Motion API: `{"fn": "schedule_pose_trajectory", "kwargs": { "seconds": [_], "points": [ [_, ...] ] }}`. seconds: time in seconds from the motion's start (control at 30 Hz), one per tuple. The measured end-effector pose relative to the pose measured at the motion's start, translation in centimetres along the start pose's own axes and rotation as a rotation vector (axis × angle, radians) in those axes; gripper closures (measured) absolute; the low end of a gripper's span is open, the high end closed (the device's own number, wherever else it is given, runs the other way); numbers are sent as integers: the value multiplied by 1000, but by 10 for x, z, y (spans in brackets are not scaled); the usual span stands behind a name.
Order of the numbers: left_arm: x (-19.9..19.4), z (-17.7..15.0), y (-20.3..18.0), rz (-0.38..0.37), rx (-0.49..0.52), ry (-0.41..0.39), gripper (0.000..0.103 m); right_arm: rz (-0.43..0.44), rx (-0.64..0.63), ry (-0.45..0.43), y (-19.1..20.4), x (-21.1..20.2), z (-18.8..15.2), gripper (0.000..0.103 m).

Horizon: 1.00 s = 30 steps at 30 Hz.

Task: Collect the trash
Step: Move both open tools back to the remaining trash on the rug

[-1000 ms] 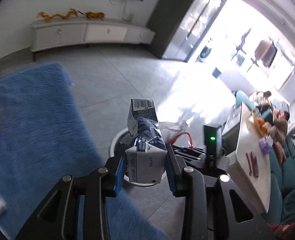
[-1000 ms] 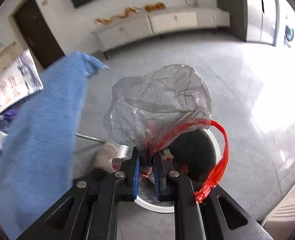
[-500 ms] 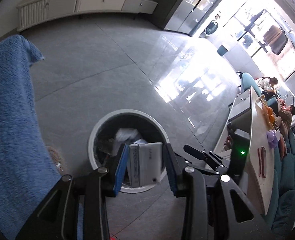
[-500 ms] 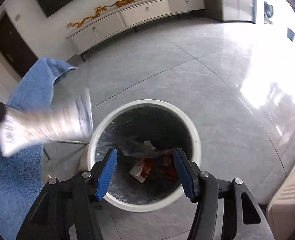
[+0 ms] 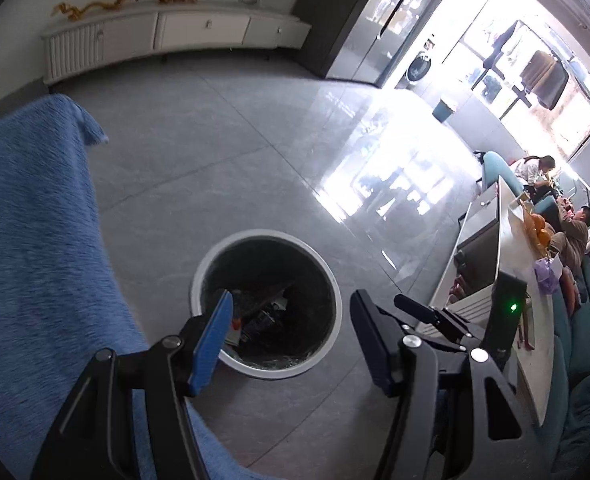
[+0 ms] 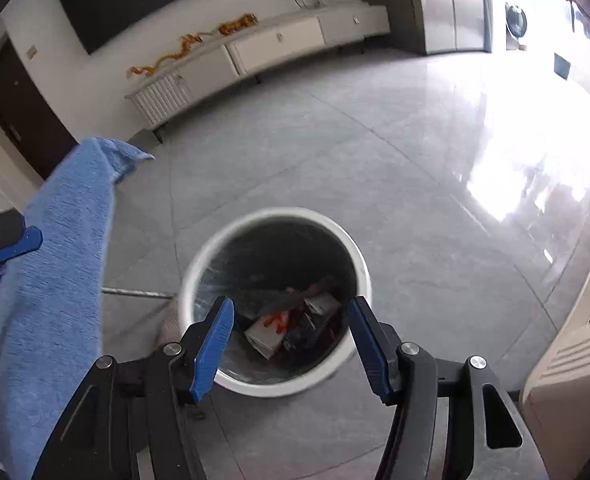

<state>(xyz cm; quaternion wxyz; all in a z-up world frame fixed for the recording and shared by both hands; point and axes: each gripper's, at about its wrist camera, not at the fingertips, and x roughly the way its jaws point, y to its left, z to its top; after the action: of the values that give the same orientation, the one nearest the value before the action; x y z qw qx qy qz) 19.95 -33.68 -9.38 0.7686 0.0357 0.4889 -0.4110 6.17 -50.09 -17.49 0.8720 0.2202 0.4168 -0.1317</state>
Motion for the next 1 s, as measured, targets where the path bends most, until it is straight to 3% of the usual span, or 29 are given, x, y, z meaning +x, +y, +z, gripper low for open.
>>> {"fn": "schedule_pose_trajectory", "kwargs": {
  "seconds": [0.27, 0.57, 0.73, 1.0],
  "points": [
    [-96, -28, 30, 49, -42, -185, 44, 72, -151, -149, 69, -59, 22, 46],
    [-196, -84, 82, 184, -45, -283, 44, 171, -299, -230, 151, -105, 25, 45],
    [-252, -131, 140, 238, -148, -336, 44, 215, -404, -256, 201, -128, 18, 45],
    [-326, -232, 230, 355, -351, -417, 44, 285, -563, -251, 277, -141, 5, 45]
  ]
}}
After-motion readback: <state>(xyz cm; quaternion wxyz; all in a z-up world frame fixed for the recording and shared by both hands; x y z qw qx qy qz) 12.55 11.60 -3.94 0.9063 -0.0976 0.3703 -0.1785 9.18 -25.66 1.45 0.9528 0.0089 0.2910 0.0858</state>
